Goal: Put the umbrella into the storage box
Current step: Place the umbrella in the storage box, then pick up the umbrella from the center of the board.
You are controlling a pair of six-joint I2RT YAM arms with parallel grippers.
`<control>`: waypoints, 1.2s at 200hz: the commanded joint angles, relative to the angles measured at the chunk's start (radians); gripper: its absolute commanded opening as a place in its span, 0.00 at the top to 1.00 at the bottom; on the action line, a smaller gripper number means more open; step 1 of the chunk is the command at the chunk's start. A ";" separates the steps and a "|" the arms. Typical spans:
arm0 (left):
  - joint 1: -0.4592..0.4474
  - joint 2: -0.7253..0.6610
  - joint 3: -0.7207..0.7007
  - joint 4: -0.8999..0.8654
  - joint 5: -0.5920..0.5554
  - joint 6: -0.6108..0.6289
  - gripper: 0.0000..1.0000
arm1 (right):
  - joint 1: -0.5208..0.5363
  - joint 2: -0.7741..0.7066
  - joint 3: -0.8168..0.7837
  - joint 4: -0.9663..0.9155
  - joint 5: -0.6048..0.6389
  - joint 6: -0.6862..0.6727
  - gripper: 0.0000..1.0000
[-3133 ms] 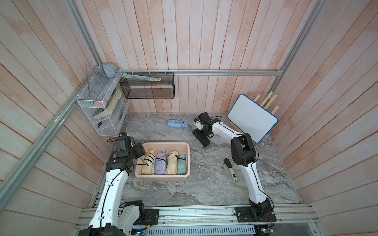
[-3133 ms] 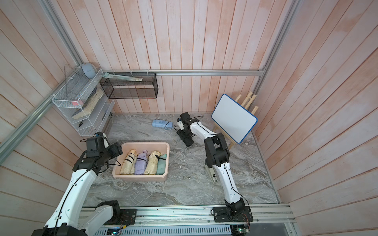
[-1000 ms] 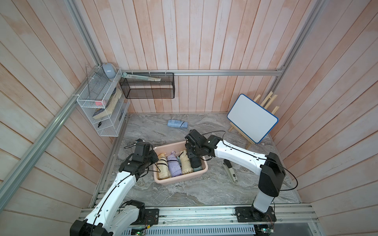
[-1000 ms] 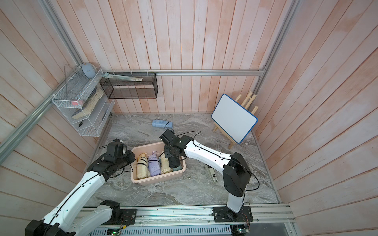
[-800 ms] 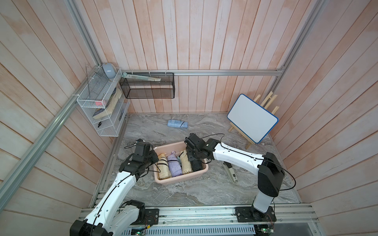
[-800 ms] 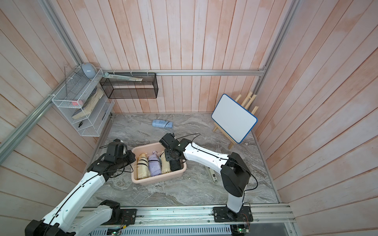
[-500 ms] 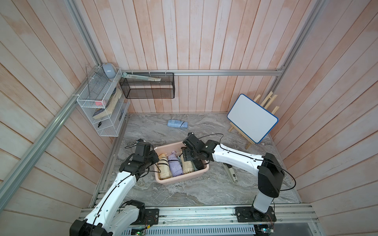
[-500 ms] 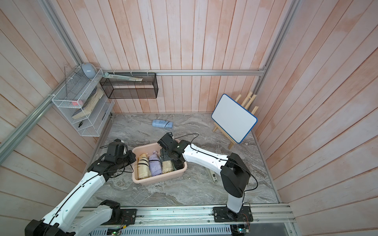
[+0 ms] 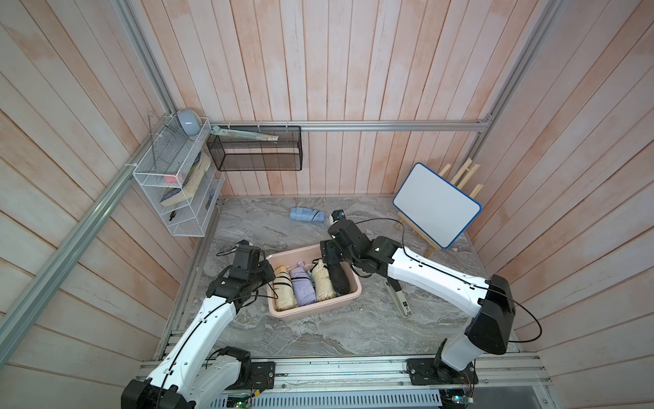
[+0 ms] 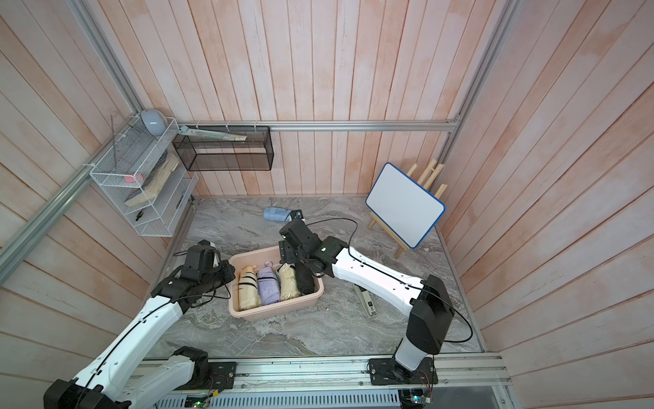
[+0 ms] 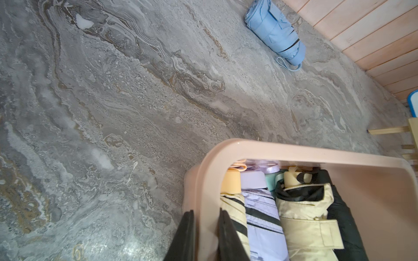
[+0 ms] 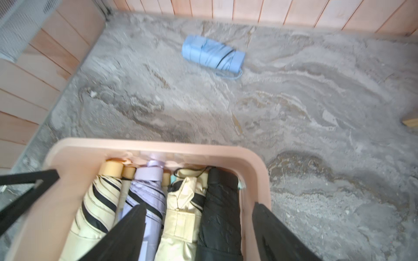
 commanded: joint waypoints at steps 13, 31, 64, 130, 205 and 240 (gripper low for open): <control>-0.008 -0.047 0.086 0.000 0.074 0.008 0.42 | -0.128 -0.035 -0.018 0.147 -0.098 -0.034 0.20; -0.009 -0.073 0.127 -0.048 0.022 0.018 0.30 | -0.204 -0.037 -0.053 0.219 -0.185 -0.049 0.20; -0.006 -0.035 0.221 -0.046 -0.024 0.077 0.23 | -0.329 -0.016 -0.087 0.321 -0.316 -0.081 0.21; 0.084 0.318 0.359 0.322 0.133 0.182 0.22 | -0.470 0.041 -0.099 0.419 -0.466 -0.165 0.22; 0.147 0.738 0.474 0.640 0.278 0.189 0.22 | -0.545 0.051 -0.095 0.402 -0.485 -0.200 0.23; 0.160 0.901 0.555 0.711 0.349 0.166 0.22 | -0.546 0.035 -0.119 0.400 -0.499 -0.200 0.23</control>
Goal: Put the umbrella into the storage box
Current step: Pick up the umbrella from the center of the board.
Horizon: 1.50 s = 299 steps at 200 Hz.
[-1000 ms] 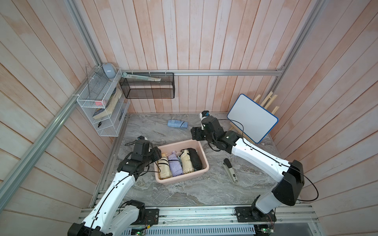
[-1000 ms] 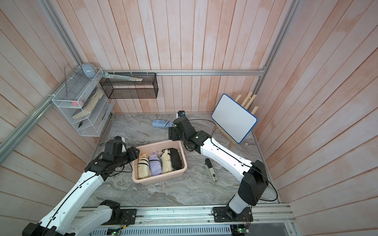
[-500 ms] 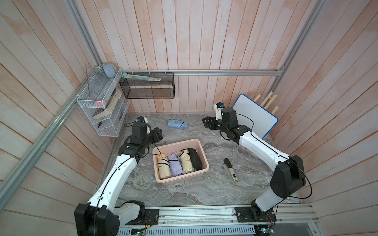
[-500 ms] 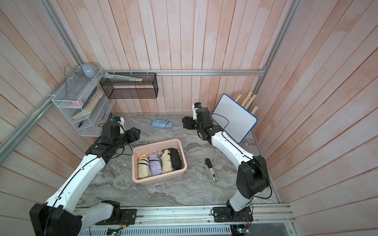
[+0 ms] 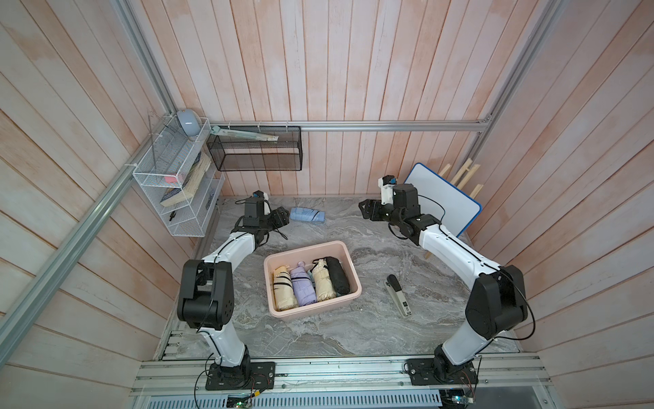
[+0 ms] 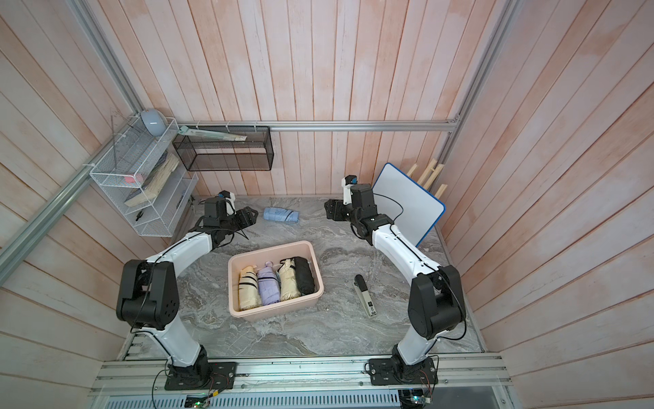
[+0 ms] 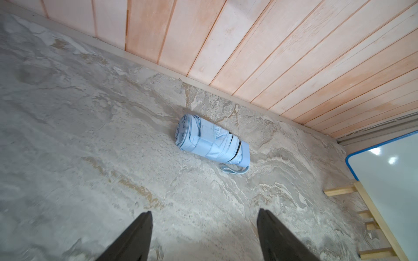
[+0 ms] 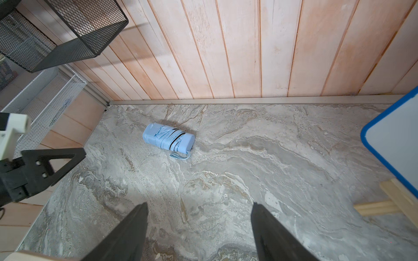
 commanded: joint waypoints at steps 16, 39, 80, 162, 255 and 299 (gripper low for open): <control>0.016 0.135 0.093 0.129 0.093 -0.009 0.22 | -0.002 -0.025 -0.042 0.010 -0.026 -0.010 0.23; 0.026 0.203 0.136 0.147 0.105 -0.019 0.22 | 0.000 -0.047 -0.066 0.009 -0.020 0.003 0.24; 0.034 0.325 0.244 0.137 0.154 -0.034 0.27 | -0.001 -0.078 -0.106 0.007 -0.008 0.034 0.26; 0.024 0.497 0.397 0.163 0.216 -0.095 0.33 | -0.002 -0.084 -0.100 -0.017 -0.017 0.058 0.28; 0.005 0.594 0.484 0.113 0.218 -0.131 0.56 | 0.000 -0.093 -0.104 -0.027 -0.022 0.072 0.29; 0.004 0.595 0.468 0.096 0.225 -0.139 0.77 | -0.001 -0.103 -0.119 -0.022 -0.019 0.075 0.30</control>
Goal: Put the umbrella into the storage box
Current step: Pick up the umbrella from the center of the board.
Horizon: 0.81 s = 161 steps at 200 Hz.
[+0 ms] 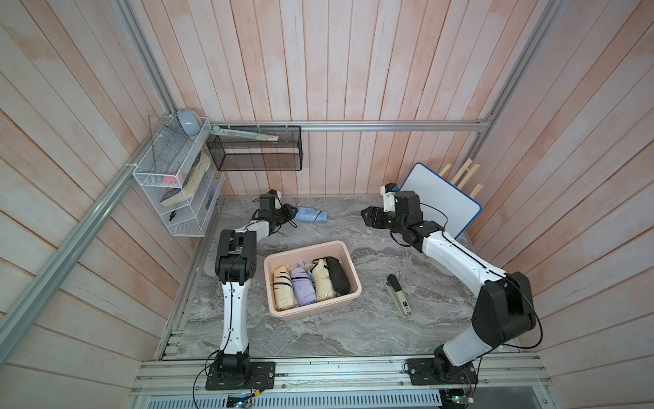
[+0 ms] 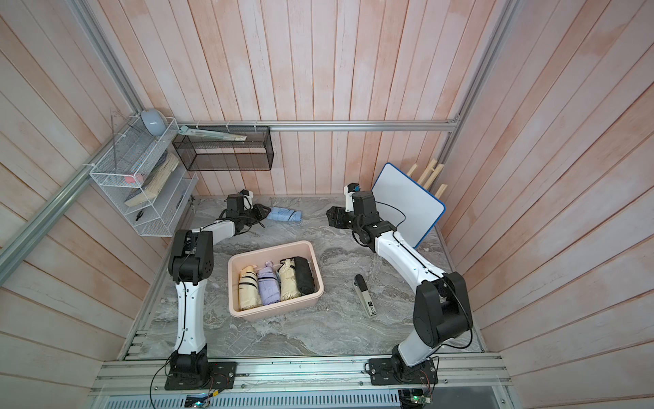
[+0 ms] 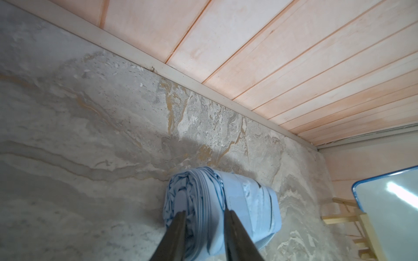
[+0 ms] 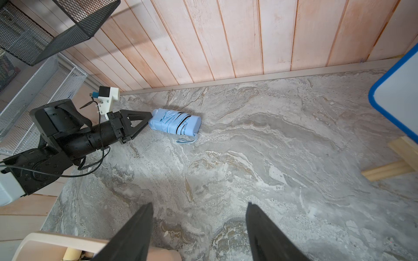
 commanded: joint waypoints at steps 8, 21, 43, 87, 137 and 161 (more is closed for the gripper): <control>-0.007 0.018 -0.004 -0.020 0.023 -0.005 0.82 | -0.001 -0.037 -0.023 -0.007 -0.004 0.013 0.30; -0.008 0.006 -0.023 -0.013 0.030 -0.013 0.89 | 0.000 -0.038 -0.026 -0.001 -0.008 0.017 0.30; -0.014 -0.024 -0.074 0.012 0.037 -0.043 1.00 | -0.001 -0.034 -0.029 0.009 -0.015 0.030 0.30; -0.029 -0.135 -0.261 0.139 -0.009 -0.192 1.00 | 0.000 -0.015 -0.024 0.016 -0.035 0.063 0.30; -0.067 -0.242 -0.435 0.252 -0.001 -0.339 1.00 | 0.000 0.051 0.060 -0.002 -0.063 0.173 0.31; -0.066 -0.290 -0.465 0.208 0.012 -0.313 0.86 | 0.001 0.066 0.066 -0.002 -0.075 0.197 0.31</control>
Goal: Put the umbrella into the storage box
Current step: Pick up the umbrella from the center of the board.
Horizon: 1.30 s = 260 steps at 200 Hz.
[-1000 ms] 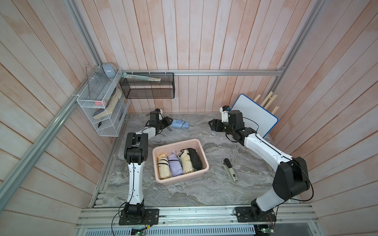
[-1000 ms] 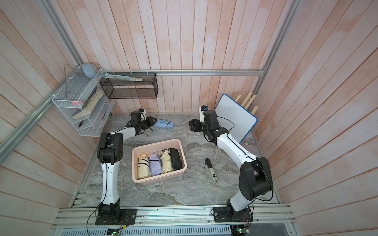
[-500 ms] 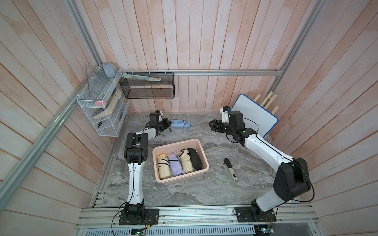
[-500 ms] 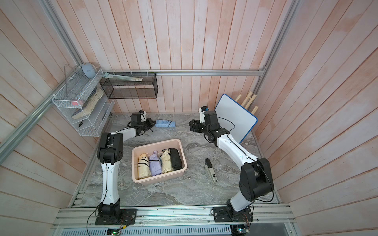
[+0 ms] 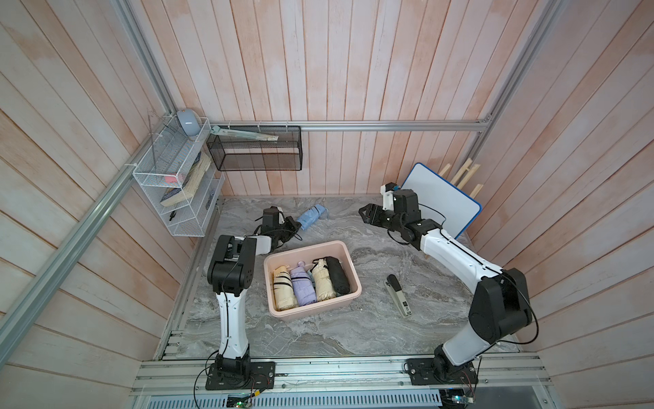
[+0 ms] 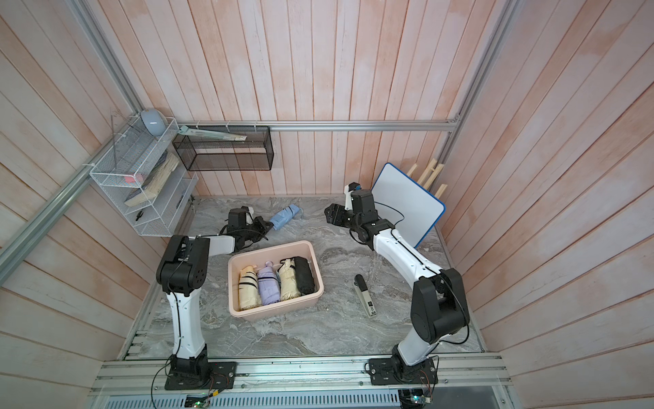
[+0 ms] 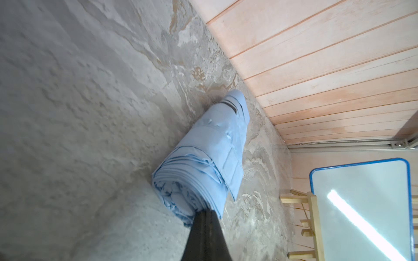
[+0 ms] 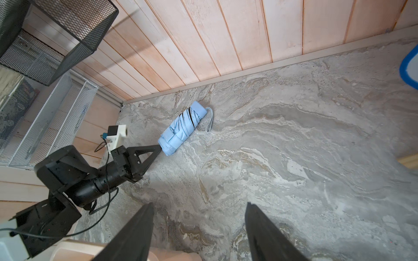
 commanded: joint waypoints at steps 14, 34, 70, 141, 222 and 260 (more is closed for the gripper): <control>0.016 -0.112 -0.049 -0.045 -0.026 0.042 0.67 | 0.001 0.017 0.023 -0.012 -0.026 0.050 0.31; 0.045 -0.151 -0.006 -0.149 -0.036 0.138 0.53 | 0.002 0.001 0.004 -0.012 -0.018 0.038 0.31; 0.048 -0.093 0.149 -0.263 -0.046 0.287 0.38 | 0.000 0.003 -0.001 -0.011 -0.004 0.026 0.31; 0.048 0.204 0.537 -0.417 -0.011 0.436 0.35 | 0.000 0.027 0.036 -0.047 -0.008 0.010 0.31; 0.019 0.312 0.582 -0.353 0.192 0.379 0.36 | 0.000 0.064 0.071 -0.062 -0.023 0.011 0.31; -0.001 0.351 0.622 -0.383 0.235 0.397 0.50 | 0.000 0.067 0.070 -0.070 -0.031 0.014 0.31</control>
